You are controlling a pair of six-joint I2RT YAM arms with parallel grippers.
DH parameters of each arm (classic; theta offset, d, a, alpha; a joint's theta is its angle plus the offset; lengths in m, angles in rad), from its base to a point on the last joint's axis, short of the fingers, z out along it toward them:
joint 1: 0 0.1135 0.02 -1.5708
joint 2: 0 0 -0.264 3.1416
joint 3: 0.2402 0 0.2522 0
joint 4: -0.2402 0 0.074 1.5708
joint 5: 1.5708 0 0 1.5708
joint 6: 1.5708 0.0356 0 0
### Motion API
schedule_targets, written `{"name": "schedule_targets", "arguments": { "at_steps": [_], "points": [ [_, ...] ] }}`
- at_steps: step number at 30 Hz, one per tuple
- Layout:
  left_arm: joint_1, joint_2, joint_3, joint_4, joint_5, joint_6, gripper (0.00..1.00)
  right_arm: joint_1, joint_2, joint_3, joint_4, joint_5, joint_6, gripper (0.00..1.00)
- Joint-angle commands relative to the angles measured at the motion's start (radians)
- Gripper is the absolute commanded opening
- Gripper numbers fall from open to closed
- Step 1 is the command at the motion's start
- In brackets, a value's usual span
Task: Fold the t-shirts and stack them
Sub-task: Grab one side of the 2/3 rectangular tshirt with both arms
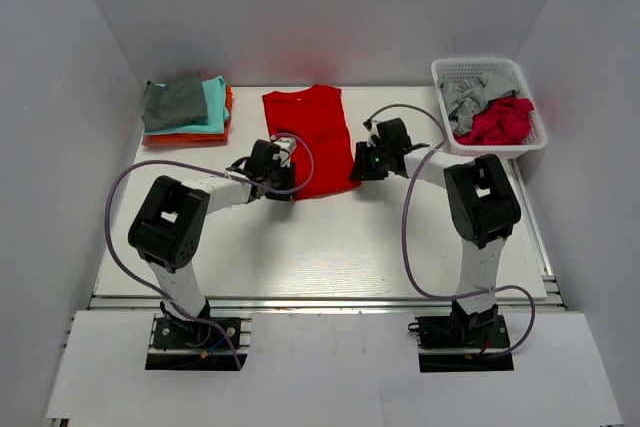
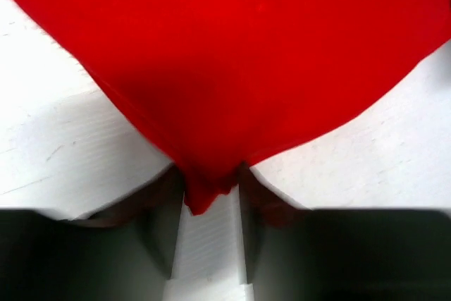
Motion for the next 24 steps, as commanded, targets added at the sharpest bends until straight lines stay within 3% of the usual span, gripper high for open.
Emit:
{"name": "schedule_targets", "arguments": {
  "at_steps": [1,4,6,7,8,20,24],
  "points": [
    [-0.011,0.01,0.008,0.007,-0.004,0.027,0.37,0.001,0.034,0.008,0.016,-0.047,0.008,0.37],
    [-0.011,0.02,0.018,0.007,-0.004,0.038,0.26,0.001,0.031,0.008,0.007,-0.065,0.013,0.2],
    [-0.011,0.02,0.018,0.007,-0.004,0.038,0.01,0.002,0.015,0.0,0.006,-0.065,0.011,0.14],
    [-0.011,0.007,0.029,0.007,0.011,0.052,0.0,0.002,-0.011,-0.007,0.003,-0.067,0.014,0.12],
    [-0.011,-0.002,0.029,-0.004,0.011,0.052,0.0,0.001,-0.017,-0.01,0.001,-0.067,0.014,0.0],
    [-0.06,-0.327,-0.092,-0.134,0.313,-0.034,0.0,0.008,-0.377,-0.204,-0.194,-0.059,0.023,0.0],
    [-0.073,-0.453,-0.101,-0.254,0.399,-0.066,0.0,0.007,-0.549,-0.21,-0.385,-0.107,-0.016,0.0]
  ]
}}
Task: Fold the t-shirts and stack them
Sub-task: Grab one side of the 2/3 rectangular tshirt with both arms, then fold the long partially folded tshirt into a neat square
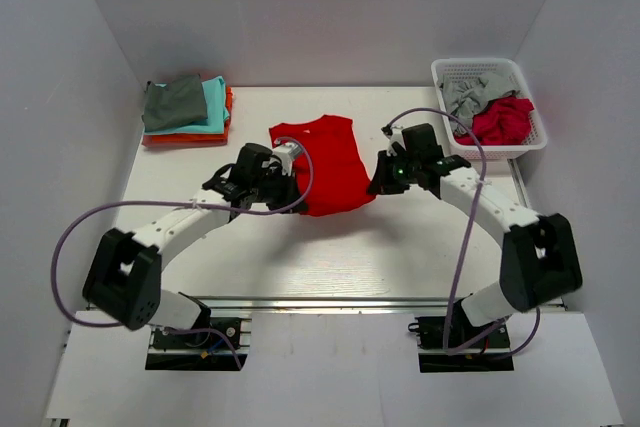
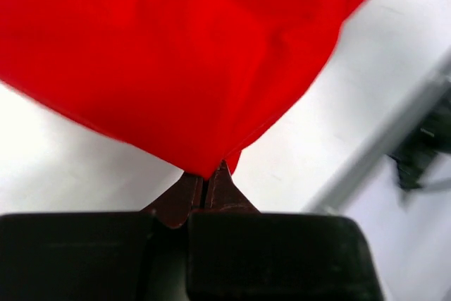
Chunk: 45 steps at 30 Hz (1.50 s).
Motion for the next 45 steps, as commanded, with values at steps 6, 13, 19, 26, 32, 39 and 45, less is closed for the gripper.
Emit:
{"name": "schedule_targets", "arguments": {
  "at_steps": [6,13,19,26,32,39,45],
  "points": [
    [-0.016,-0.247,-0.001,-0.139,0.227,-0.067,0.0,0.001,-0.248,0.08,-0.363,-0.103,-0.068,0.0],
    [-0.025,-0.292,0.036,-0.2,0.169,-0.104,0.0,-0.002,-0.253,0.178,-0.461,-0.111,-0.049,0.0],
    [-0.006,-0.292,0.058,-0.18,0.074,-0.16,0.0,-0.005,-0.115,0.262,-0.426,-0.087,-0.022,0.0],
    [0.003,-0.196,0.137,-0.151,-0.072,-0.194,0.0,-0.014,0.008,0.391,-0.384,-0.015,0.007,0.0],
    [0.012,-0.081,0.26,-0.195,-0.244,-0.203,0.0,-0.03,0.135,0.483,-0.394,0.004,0.011,0.0],
    [0.032,0.033,0.38,-0.278,-0.397,-0.203,0.0,-0.059,0.279,0.628,-0.429,0.007,0.004,0.0],
    [0.05,0.105,0.417,-0.268,-0.434,-0.203,0.0,-0.076,0.407,0.736,-0.427,-0.068,-0.012,0.0]
  ]
}}
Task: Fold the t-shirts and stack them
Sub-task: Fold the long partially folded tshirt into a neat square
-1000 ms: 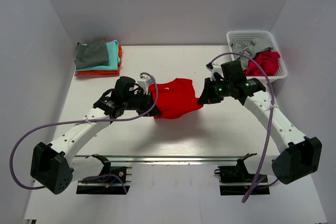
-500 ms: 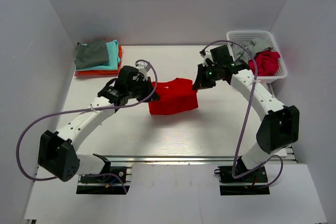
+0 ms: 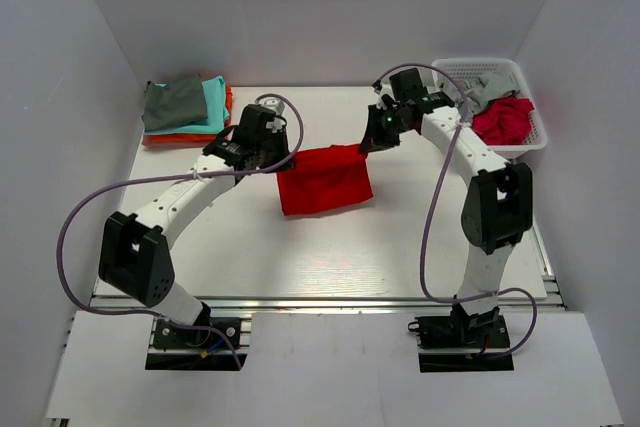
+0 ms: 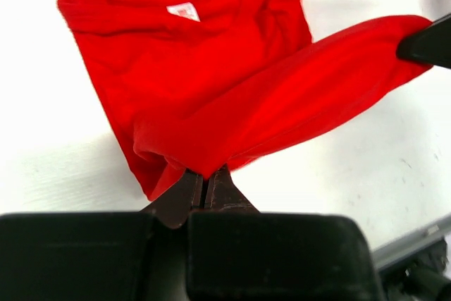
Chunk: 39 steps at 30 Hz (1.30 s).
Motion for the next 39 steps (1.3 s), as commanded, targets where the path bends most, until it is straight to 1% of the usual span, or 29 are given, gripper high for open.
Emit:
{"name": "schedule_targets", "arguments": {
  "at_steps": [1,4,6,9,10,11,12,13,14,15,16,17,18,19,20,21,22,23,25,26,27,28,30,31,35,36,37,39],
  "points": [
    [0.022,0.025,0.068,-0.023,-0.085,0.001,0.0,-0.024,0.053,0.085,-0.009,-0.046,-0.023,0.0],
    [0.033,0.048,0.068,-0.032,-0.097,0.001,0.0,-0.031,0.108,0.126,-0.002,-0.102,-0.034,0.0],
    [0.044,0.062,0.068,-0.005,-0.097,0.001,0.0,-0.036,0.136,0.147,0.017,-0.125,-0.037,0.0],
    [0.065,0.106,0.077,0.014,-0.106,0.001,0.0,-0.04,0.171,0.164,0.072,-0.134,-0.027,0.0],
    [0.065,0.12,0.077,0.023,-0.117,-0.008,0.0,-0.045,0.194,0.164,0.124,-0.134,-0.026,0.0],
    [0.077,0.151,0.09,0.038,-0.117,-0.009,0.0,-0.047,0.205,0.175,0.139,-0.143,-0.018,0.07],
    [0.09,0.168,0.102,0.053,-0.117,-0.009,0.0,-0.047,0.213,0.189,0.155,-0.149,-0.017,0.08],
    [0.09,0.186,0.12,0.066,-0.117,-0.009,0.0,-0.051,0.243,0.192,0.225,-0.154,-0.012,0.09],
    [0.102,0.204,0.132,0.09,-0.117,-0.009,0.01,-0.051,0.255,0.194,0.253,-0.166,0.009,0.15],
    [0.116,0.247,0.148,0.101,-0.117,-0.009,0.08,-0.057,0.281,0.224,0.268,-0.177,0.018,0.17],
    [0.116,0.267,0.195,0.101,-0.132,0.002,0.18,-0.059,0.311,0.239,0.329,-0.191,0.022,0.23],
    [0.129,0.287,0.226,0.101,-0.133,0.011,0.65,-0.065,0.325,0.259,0.333,-0.192,0.034,0.62],
    [0.142,0.303,0.26,0.075,-0.143,0.011,0.8,-0.065,0.361,0.346,0.334,-0.197,0.022,0.9],
    [0.142,0.318,0.318,0.055,-0.16,0.021,0.91,-0.068,0.381,0.368,0.331,-0.2,0.022,0.9],
    [0.142,0.318,0.335,0.044,-0.169,0.021,1.0,-0.071,0.391,0.393,0.307,-0.201,0.026,0.9],
    [0.142,0.318,0.335,0.044,-0.169,0.031,1.0,-0.071,0.389,0.439,0.273,-0.217,-0.003,0.9],
    [0.151,0.309,0.344,0.044,-0.169,0.044,1.0,-0.071,0.38,0.433,0.265,-0.208,-0.017,0.9],
    [0.151,0.288,0.335,0.044,-0.169,0.044,1.0,-0.067,0.322,0.419,0.283,-0.194,-0.024,0.9],
    [0.151,0.263,0.289,0.082,-0.134,0.062,1.0,-0.064,0.267,0.262,0.319,-0.168,-0.04,0.9],
    [0.151,0.254,0.271,0.098,-0.11,0.073,1.0,-0.067,0.181,0.17,0.392,-0.168,-0.029,0.9],
    [0.151,0.243,0.239,0.136,-0.046,0.094,1.0,-0.062,0.152,0.127,0.415,-0.204,-0.021,0.9],
    [0.151,0.243,0.225,0.153,-0.013,0.108,1.0,-0.06,0.11,0.023,0.434,-0.218,-0.008,0.9],
    [0.14,0.255,0.2,0.179,0.062,0.137,1.0,-0.057,0.056,-0.029,0.471,-0.266,0.011,0.9],
    [0.128,0.264,0.2,0.188,0.073,0.137,1.0,-0.053,0.047,-0.093,0.486,-0.298,0.015,0.9],
    [0.128,0.327,0.182,0.227,0.148,0.146,1.0,-0.007,0.009,-0.196,0.56,-0.385,0.034,0.9],
    [0.128,0.339,0.173,0.245,0.148,0.146,1.0,0.001,0.016,-0.214,0.599,-0.396,0.041,0.9],
    [0.128,0.35,0.154,0.285,0.163,0.146,1.0,0.004,0.024,-0.216,0.606,-0.411,0.052,0.9],
    [0.139,0.384,0.142,0.313,0.208,0.146,1.0,0.013,0.07,-0.233,0.618,-0.415,0.072,0.9]
  ]
}}
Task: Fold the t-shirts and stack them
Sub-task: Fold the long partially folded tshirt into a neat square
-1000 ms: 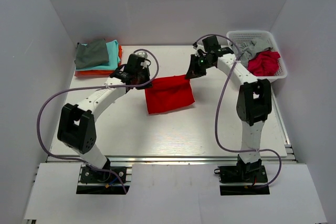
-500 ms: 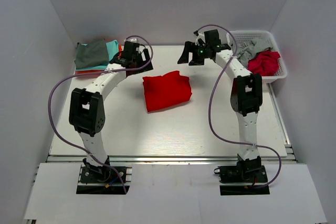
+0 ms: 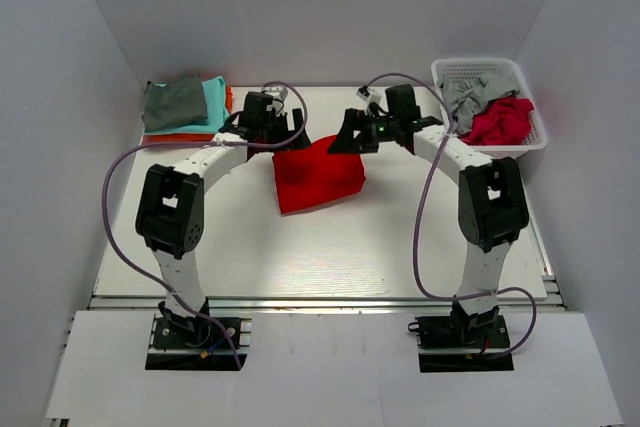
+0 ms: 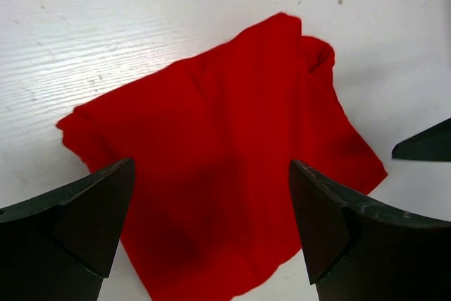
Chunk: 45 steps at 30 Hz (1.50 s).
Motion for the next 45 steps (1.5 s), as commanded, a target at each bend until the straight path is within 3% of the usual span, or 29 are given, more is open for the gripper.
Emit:
{"name": "schedule_targets", "arguments": {
  "at_steps": [1,12,17,27,35,37,41,45],
  "points": [
    [0.01,0.032,-0.043,0.089,0.101,0.017,1.0,0.017,0.049,-0.031,0.091,-0.08,0.048,0.9],
    [0.029,0.197,-0.017,0.098,0.133,0.037,1.0,-0.05,0.174,-0.405,0.326,-0.048,0.192,0.89],
    [0.039,0.197,-0.017,0.069,0.074,0.057,1.0,-0.075,0.143,-0.468,0.383,-0.03,0.197,0.89],
    [0.05,0.049,0.015,0.115,0.071,0.075,1.0,-0.057,-0.101,-0.264,0.126,0.108,-0.013,0.9],
    [0.05,0.056,0.035,0.017,-0.1,0.075,1.0,-0.054,0.033,-0.022,-0.001,0.243,-0.099,0.9],
    [0.059,0.065,0.035,0.017,-0.114,0.075,0.96,-0.047,0.088,0.071,-0.05,0.26,-0.105,0.88],
    [0.059,0.108,0.057,0.008,-0.114,0.075,0.75,-0.037,0.222,0.231,-0.096,0.262,-0.12,0.71],
    [0.059,0.147,0.066,0.02,-0.103,0.075,0.61,-0.029,0.309,0.314,-0.127,0.271,-0.117,0.64]
  ]
}}
